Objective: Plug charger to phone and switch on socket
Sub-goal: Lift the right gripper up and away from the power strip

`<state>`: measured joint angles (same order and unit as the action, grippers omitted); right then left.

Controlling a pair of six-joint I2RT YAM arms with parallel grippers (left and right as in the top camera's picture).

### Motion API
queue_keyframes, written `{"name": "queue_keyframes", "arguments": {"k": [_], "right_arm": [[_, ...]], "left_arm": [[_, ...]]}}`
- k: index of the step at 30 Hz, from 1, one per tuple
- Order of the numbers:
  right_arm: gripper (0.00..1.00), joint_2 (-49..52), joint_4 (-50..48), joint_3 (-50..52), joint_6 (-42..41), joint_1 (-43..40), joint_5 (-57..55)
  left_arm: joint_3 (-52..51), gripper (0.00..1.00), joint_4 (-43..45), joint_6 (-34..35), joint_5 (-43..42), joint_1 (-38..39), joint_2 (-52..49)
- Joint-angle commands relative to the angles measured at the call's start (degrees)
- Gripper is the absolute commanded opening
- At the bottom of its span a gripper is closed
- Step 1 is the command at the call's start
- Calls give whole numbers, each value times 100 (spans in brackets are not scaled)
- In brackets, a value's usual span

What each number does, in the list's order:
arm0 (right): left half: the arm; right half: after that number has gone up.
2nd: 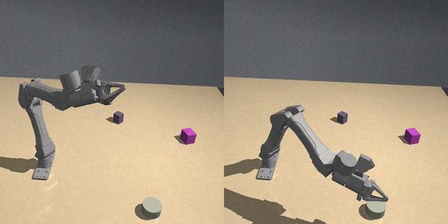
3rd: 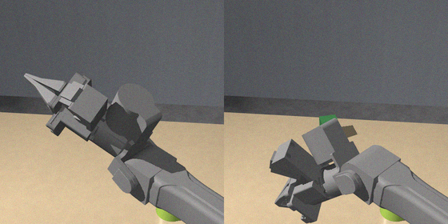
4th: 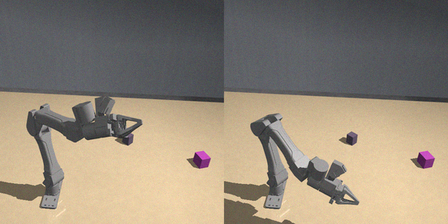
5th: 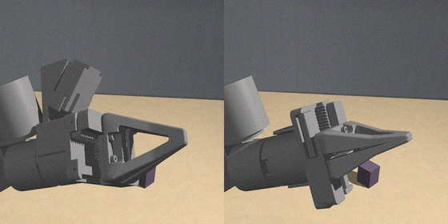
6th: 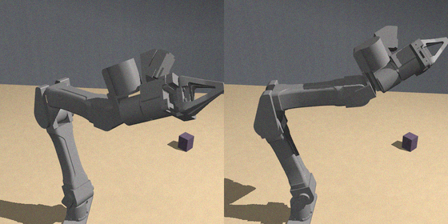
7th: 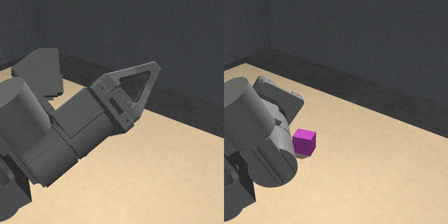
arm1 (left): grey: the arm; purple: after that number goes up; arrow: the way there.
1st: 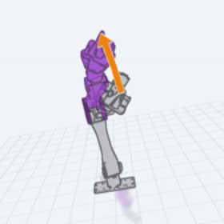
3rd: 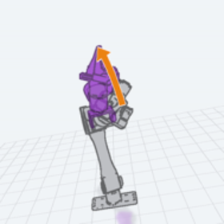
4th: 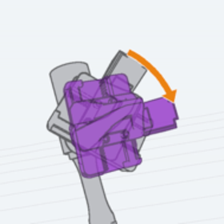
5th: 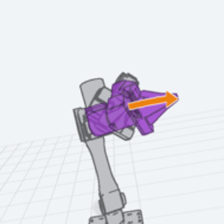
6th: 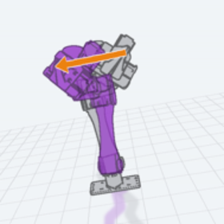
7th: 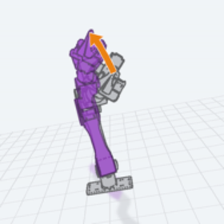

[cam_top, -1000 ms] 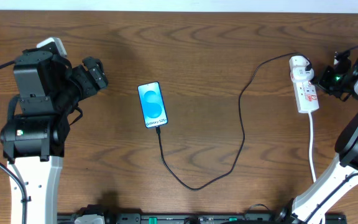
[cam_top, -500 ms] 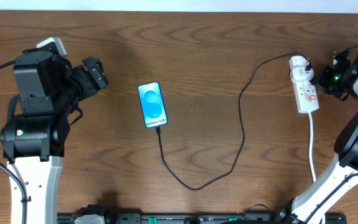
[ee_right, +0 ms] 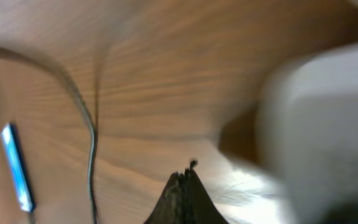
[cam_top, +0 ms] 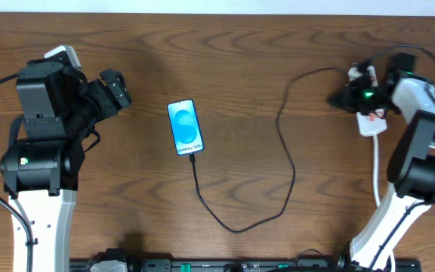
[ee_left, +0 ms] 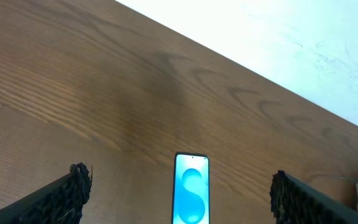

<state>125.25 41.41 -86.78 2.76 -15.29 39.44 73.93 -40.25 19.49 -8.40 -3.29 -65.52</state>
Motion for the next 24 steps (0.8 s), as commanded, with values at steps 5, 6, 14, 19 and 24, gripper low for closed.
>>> {"name": "queue_keyframes", "arguments": {"k": [5,6,14,19,24], "right_arm": [[1,240,-81,127,2,-214,157],[1,227,-94,127,-22,-280,177],[1,190,-68,127,-15,-457,278],[1,181,-68,127,-15,-455,275],[1,177,-59,127,-15,-463,275]], "left_arm": [[-11,93,-4,-17,101,-28,-7],[-11,93,-2,-17,101,-28,-7],[-11,93,-4,-17,101,-28,-7],[-11,94,-4,-17,101,-28,-7],[-11,93,-4,-17,101,-28,-7]]}}
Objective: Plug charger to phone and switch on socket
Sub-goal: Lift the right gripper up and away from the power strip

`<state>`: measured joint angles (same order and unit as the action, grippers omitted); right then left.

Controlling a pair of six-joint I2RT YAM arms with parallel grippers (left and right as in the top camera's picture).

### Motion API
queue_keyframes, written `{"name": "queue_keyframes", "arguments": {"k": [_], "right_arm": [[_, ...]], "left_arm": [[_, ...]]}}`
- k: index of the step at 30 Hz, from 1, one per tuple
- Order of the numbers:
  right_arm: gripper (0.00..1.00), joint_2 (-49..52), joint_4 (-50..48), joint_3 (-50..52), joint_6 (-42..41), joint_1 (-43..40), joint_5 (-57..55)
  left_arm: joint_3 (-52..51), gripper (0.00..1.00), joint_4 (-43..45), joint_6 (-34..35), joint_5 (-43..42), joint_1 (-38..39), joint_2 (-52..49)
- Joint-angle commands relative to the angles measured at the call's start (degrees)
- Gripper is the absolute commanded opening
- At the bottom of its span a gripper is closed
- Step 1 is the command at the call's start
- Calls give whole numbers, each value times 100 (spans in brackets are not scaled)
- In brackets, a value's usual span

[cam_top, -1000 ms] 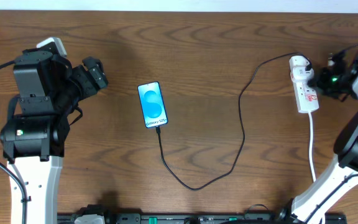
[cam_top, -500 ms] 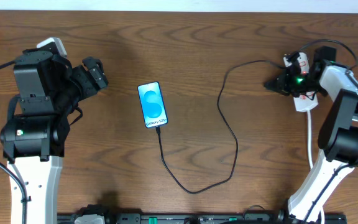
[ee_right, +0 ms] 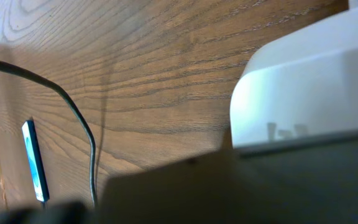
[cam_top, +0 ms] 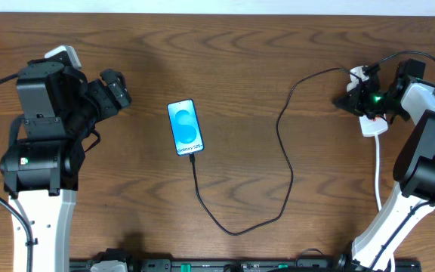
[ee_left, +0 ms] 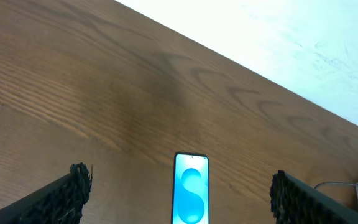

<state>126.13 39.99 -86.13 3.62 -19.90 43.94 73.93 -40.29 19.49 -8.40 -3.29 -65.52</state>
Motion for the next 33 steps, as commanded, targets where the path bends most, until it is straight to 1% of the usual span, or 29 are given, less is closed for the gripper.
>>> {"name": "queue_keyframes", "arguments": {"k": [1,12,21,26,31,33], "right_arm": [[1,85,94,61,-101,-4,-175],[1,-4,142,61,-101,-142,-175],[3,-581,348,61,-103,-612,-205],[8,-911,616,61,-101,-1062,-249],[11,-1204,831,61,-68,-1436,-330],[13,-1329,890,61,-28,-1552,-334]], "left_arm": [[-11,94,0,-17,101,-28,-7],[-11,93,0,-17,101,-28,-7],[-11,93,0,-17,101,-28,-7],[-11,93,2,-17,101,-28,-7],[-11,94,0,-17,101,-28,-7],[-11,93,0,-17,101,-28,-7]]}}
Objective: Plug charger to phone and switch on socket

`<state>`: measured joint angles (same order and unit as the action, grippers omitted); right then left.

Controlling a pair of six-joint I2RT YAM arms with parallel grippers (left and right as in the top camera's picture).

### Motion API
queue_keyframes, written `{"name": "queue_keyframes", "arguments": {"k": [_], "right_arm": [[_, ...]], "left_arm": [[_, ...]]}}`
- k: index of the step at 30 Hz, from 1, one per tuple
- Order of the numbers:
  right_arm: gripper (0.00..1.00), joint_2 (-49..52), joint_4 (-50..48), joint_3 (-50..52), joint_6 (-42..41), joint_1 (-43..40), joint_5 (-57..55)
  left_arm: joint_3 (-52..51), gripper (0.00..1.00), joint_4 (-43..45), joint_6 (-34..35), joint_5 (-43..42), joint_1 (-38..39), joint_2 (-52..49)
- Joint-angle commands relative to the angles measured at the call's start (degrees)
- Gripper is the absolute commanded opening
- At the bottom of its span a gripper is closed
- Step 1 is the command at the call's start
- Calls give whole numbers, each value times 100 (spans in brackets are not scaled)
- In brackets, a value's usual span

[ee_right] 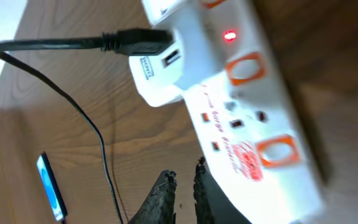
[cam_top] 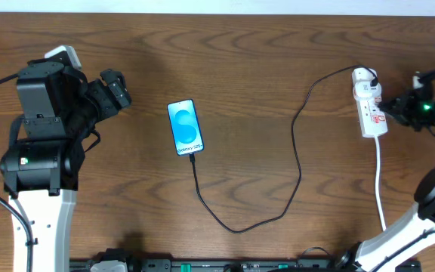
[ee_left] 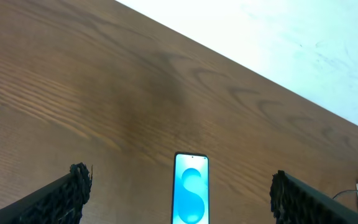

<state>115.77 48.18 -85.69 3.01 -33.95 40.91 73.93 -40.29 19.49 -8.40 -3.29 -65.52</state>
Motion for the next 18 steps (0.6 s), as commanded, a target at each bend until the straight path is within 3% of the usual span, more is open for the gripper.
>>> {"name": "queue_keyframes", "arguments": {"k": [1,9,18], "right_arm": [[15,-354,87,17,33,-195,-33],[24,-1084,376,17,31,-332,28],[26,-2068,741,17,94,125,122]], "left_arm": [[-11,93,0,-17,101,-28,-7],[-11,93,0,-17,101,-28,-7],[-11,93,0,-17,101,-28,-7]]}}
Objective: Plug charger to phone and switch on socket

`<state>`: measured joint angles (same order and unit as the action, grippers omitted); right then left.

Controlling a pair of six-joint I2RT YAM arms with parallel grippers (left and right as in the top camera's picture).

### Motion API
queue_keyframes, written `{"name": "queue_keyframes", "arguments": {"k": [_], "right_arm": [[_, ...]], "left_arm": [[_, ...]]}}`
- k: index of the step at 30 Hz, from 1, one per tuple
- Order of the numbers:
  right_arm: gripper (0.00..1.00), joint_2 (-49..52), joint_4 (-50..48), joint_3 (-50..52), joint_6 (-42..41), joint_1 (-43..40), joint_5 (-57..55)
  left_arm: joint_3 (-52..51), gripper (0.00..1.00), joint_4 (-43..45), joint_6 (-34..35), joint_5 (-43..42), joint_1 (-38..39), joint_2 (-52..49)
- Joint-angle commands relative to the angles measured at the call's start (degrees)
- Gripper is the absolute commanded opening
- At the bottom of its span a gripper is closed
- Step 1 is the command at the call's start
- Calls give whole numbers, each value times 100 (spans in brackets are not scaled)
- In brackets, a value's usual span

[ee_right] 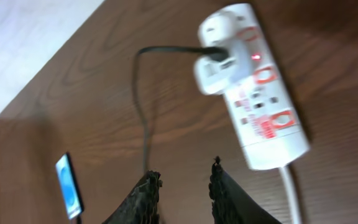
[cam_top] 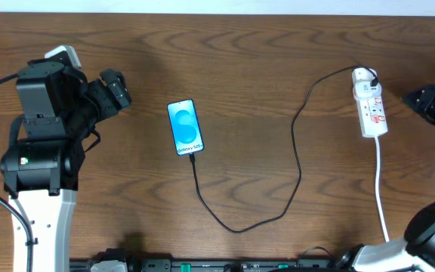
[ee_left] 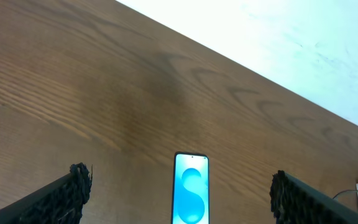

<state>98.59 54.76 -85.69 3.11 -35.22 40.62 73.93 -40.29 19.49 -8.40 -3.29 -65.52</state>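
Observation:
The phone (cam_top: 185,127) lies face up mid-table with its blue screen lit, and the black charger cable (cam_top: 297,162) runs from its lower end in a loop to the white power strip (cam_top: 370,104). In the right wrist view the charger plug (ee_right: 213,71) sits in the power strip (ee_right: 263,106), and a red light (ee_right: 255,57) glows beside it. My right gripper (cam_top: 423,100) hangs to the right of the strip, its jaws a little open and empty (ee_right: 184,171). My left gripper (ee_left: 179,175) stands wide open to the left of the phone (ee_left: 191,188).
The strip's white lead (cam_top: 380,181) runs down toward the front edge of the wooden table (cam_top: 278,53). The table's far edge meets a white wall (ee_left: 303,43). The left arm's base (cam_top: 40,162) stands at the left side.
My right gripper has moved farther right, away from the power strip, and its fingers stand wider apart. The strip, cable, phone and left arm have not moved.
My right gripper was first pressed close over the power strip, and stayed there at the following moment. Then it stood just right of the strip with jaws nearly together and a red light glowing on the strip. Now it hangs near the table's right edge.

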Motion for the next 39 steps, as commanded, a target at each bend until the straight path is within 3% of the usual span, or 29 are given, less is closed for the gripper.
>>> {"name": "queue_keyframes", "arguments": {"k": [1,10,20,21,22,23,32,39], "right_arm": [[27,-431,116,17,85,334,140],[29,-868,354,17,170,1224,0],[46,-1596,804,17,367,1582,-59],[56,-1840,863,17,293,1578,-70],[84,-1996,931,17,227,1576,-83],[99,-2124,988,17,98,1576,-83],[99,-3049,986,20,-61,1576,-304],[99,-3412,761,20,848,1578,-326]], "left_arm": [[-11,93,0,-17,101,-28,-7],[-11,94,0,-17,101,-28,-7],[-11,93,0,-17,101,-28,-7],[-11,94,0,-17,101,-28,-7],[-11,94,0,-17,101,-28,-7],[-11,93,0,-17,101,-28,-7],[-11,94,0,-17,101,-28,-7],[-11,93,0,-17,101,-28,-7]]}}
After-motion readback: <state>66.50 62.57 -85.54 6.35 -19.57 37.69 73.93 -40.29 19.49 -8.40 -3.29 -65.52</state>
